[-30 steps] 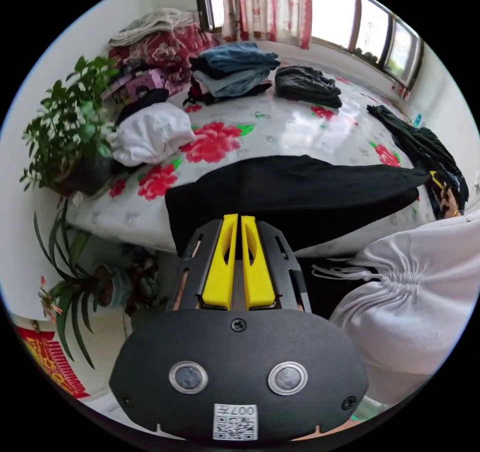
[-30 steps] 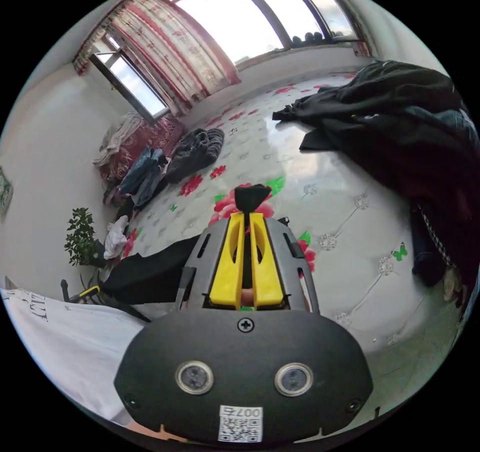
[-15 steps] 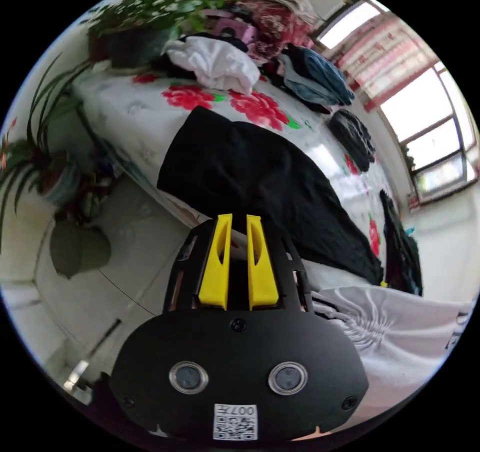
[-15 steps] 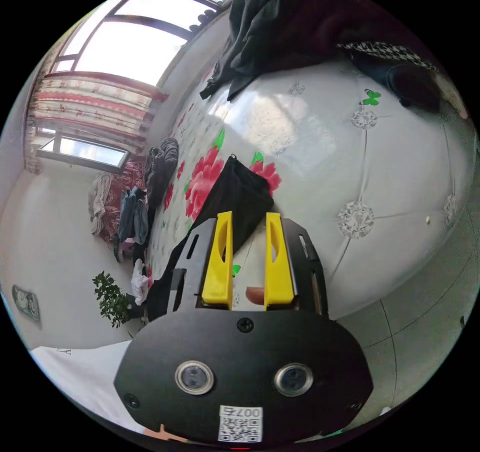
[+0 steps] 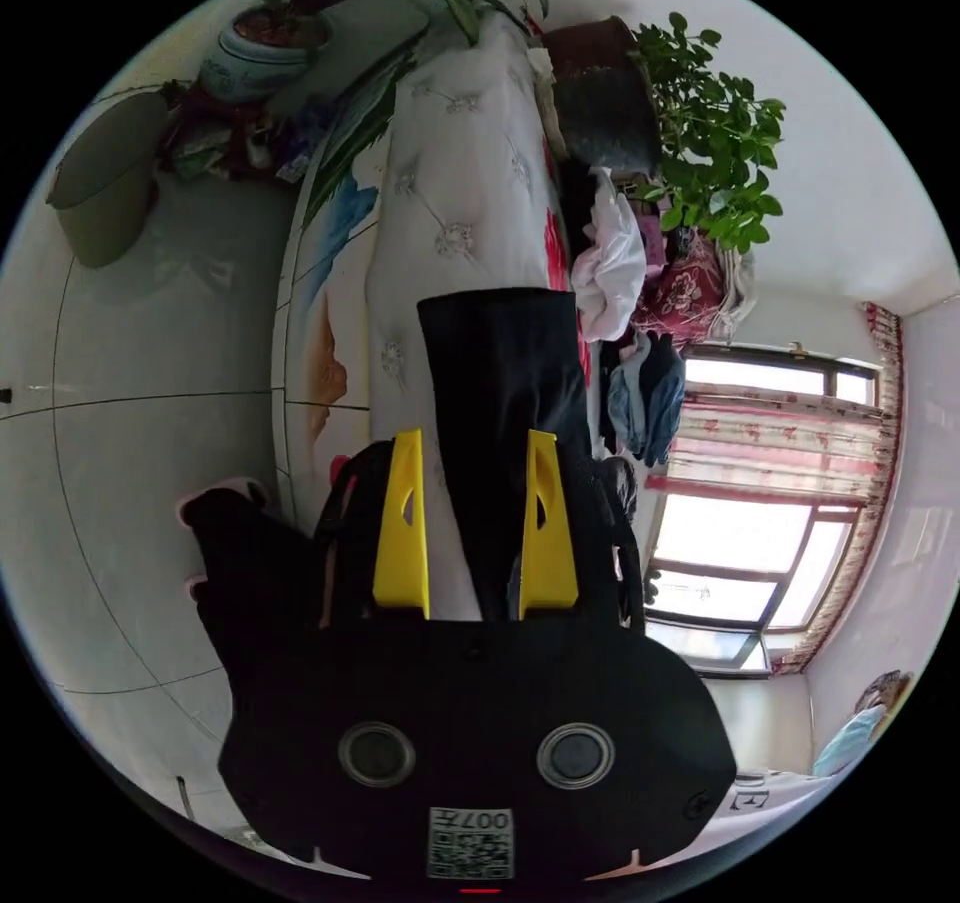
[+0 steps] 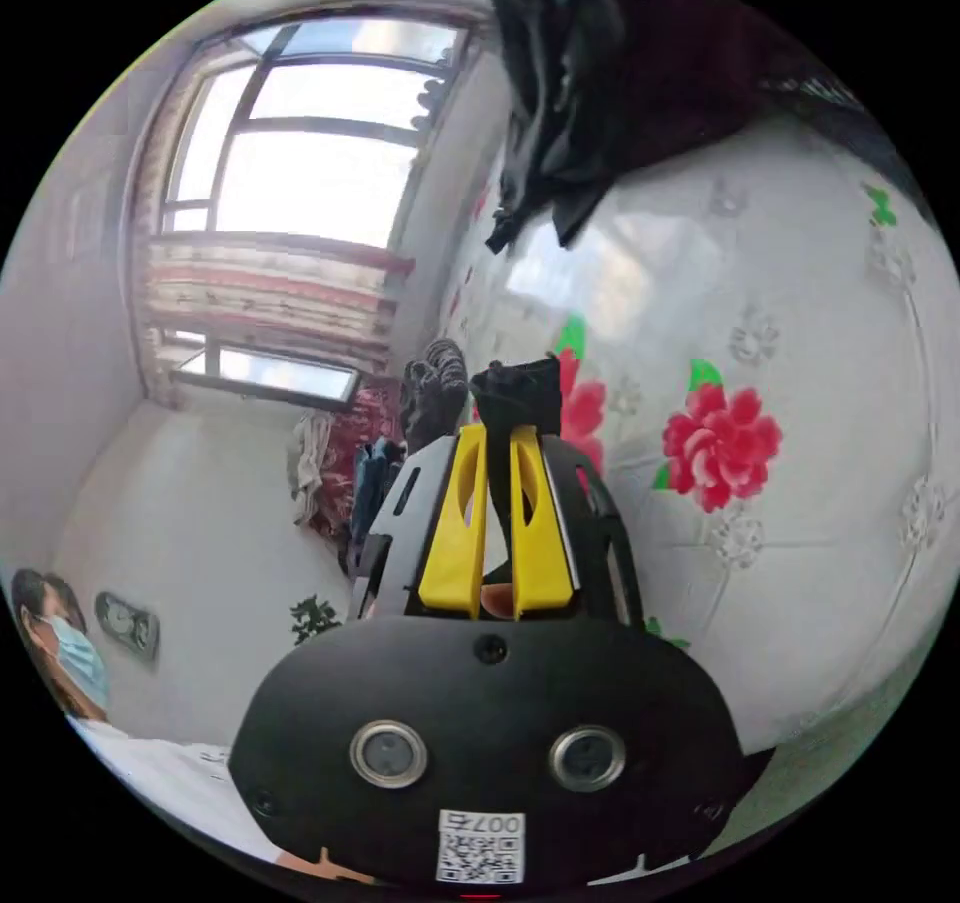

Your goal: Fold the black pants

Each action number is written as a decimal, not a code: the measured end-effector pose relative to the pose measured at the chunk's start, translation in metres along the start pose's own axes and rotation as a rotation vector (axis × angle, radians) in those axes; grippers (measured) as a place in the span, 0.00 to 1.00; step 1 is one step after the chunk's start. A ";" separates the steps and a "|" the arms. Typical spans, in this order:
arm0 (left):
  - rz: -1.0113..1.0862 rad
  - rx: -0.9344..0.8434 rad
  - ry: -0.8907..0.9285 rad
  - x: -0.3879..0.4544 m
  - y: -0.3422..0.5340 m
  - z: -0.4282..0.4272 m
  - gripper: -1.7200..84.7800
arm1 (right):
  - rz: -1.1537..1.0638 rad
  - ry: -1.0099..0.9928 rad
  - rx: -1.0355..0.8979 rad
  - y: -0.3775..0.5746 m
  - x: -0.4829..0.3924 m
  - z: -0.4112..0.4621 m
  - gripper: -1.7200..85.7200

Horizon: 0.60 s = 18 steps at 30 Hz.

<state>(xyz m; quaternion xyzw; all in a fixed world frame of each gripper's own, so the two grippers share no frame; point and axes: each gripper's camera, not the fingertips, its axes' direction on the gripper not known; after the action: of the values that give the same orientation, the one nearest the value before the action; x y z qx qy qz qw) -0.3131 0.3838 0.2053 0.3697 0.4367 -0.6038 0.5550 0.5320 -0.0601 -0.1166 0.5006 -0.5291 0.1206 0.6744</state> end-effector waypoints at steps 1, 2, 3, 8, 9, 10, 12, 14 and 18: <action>0.015 -0.005 -0.007 -0.001 -0.008 0.003 0.18 | -0.139 0.007 -0.055 0.004 -0.039 0.013 0.06; 0.023 -0.007 -0.009 -0.003 -0.016 0.006 0.18 | -0.285 0.006 -0.121 0.015 -0.081 0.029 0.05; 0.025 -0.008 -0.007 -0.004 -0.020 0.009 0.18 | -0.357 0.002 -0.158 0.024 -0.101 0.039 0.05; 0.015 -0.036 -0.046 -0.007 -0.045 0.037 0.15 | -0.908 -0.045 -0.606 0.178 -0.222 0.160 0.07; 0.020 -0.034 -0.050 -0.007 -0.045 0.039 0.14 | -0.935 -0.046 -0.671 0.200 -0.224 0.175 0.07; 0.027 -0.030 -0.061 -0.007 -0.043 0.041 0.13 | -0.969 -0.037 -0.823 0.241 -0.222 0.206 0.07; 0.046 -0.024 -0.047 -0.008 -0.038 0.042 0.10 | -0.974 -0.014 -1.045 0.292 -0.210 0.247 0.07; 0.083 -0.020 -0.013 -0.001 -0.029 0.045 0.08 | -0.953 -0.021 -1.204 0.323 -0.202 0.273 0.08; 0.217 -0.042 -0.023 0.027 -0.017 0.061 0.08 | -0.955 0.043 -1.107 0.311 -0.204 0.274 0.09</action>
<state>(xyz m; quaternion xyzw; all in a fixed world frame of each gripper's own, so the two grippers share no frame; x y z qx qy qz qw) -0.3305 0.3171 0.2031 0.3960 0.4002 -0.5351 0.6298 0.0703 -0.0594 -0.1332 0.2600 -0.2234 -0.4619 0.8180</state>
